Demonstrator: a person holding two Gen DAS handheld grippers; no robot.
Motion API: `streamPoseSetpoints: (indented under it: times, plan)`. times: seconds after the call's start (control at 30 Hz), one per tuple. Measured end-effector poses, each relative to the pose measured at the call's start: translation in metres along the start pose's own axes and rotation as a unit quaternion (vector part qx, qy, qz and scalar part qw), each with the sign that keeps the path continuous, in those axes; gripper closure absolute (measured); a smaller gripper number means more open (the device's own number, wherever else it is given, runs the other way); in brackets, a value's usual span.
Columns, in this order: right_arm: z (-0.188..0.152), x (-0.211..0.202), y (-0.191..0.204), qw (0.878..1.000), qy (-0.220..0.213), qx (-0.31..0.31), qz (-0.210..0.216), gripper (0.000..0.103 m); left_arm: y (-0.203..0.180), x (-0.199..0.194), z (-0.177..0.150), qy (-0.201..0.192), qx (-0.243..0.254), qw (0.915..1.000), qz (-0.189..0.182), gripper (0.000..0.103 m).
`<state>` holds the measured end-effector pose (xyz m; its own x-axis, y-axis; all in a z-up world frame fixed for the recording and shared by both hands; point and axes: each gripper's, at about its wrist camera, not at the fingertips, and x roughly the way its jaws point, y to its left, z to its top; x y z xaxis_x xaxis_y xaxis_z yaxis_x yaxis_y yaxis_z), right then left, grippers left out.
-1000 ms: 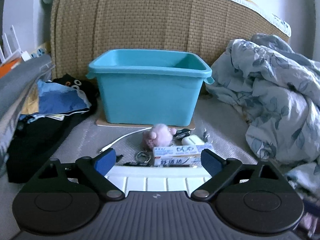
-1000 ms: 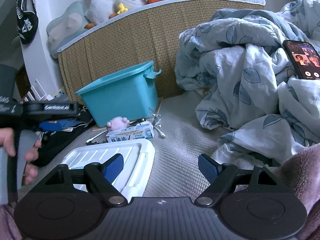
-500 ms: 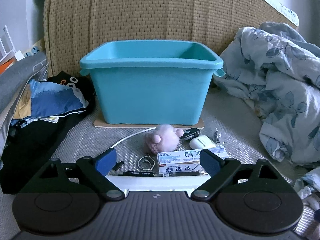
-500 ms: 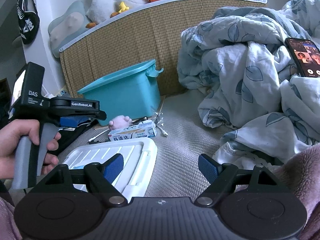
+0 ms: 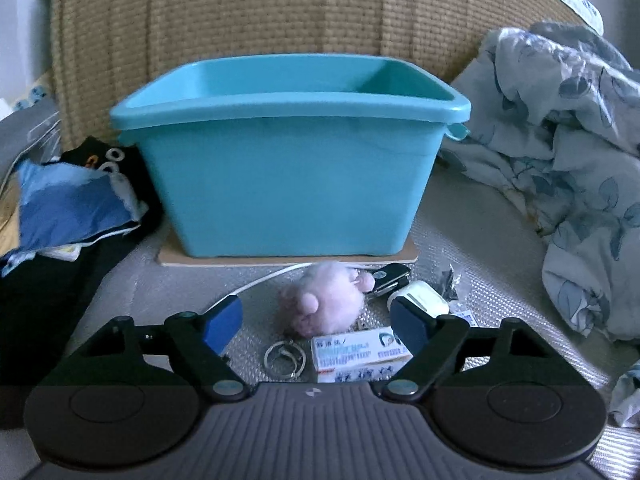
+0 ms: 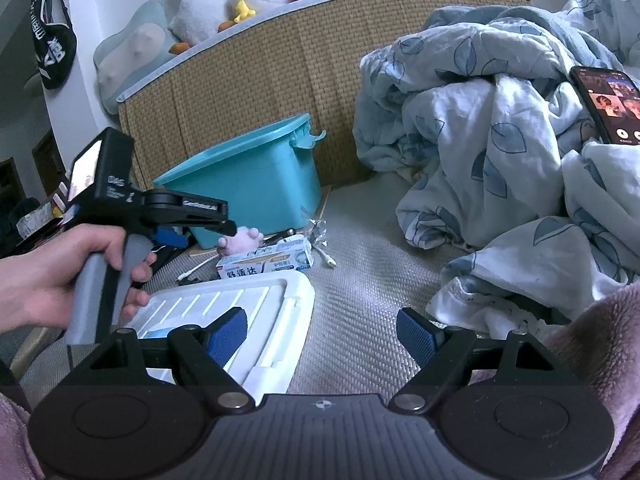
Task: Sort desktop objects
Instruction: 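Move the left tool toward the pink plush keychain and close on it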
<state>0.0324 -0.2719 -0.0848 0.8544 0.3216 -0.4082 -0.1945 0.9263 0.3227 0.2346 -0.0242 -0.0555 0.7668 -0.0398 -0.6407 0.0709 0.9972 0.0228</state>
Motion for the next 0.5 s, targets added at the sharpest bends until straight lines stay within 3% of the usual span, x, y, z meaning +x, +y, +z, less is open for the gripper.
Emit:
streamPoseSetpoints:
  times: [0.13, 0.27, 0.5]
  plan:
    - [0.0, 0.001, 0.0, 1.0, 0.003, 0.002, 0.0, 0.017, -0.003, 0.019, 0.002, 0.015, 0.014, 0.9997, -0.01, 0.027]
    - [-0.001, 0.002, -0.002, 1.0, 0.005, 0.007, 0.0, 0.017, -0.001, 0.037, 0.001, 0.034, 0.008, 0.9993, -0.014, 0.043]
    - [-0.002, 0.004, -0.005, 1.0, 0.01, 0.014, 0.003, 0.017, 0.008, 0.051, -0.003, 0.04, -0.018, 0.999, -0.009, 0.049]
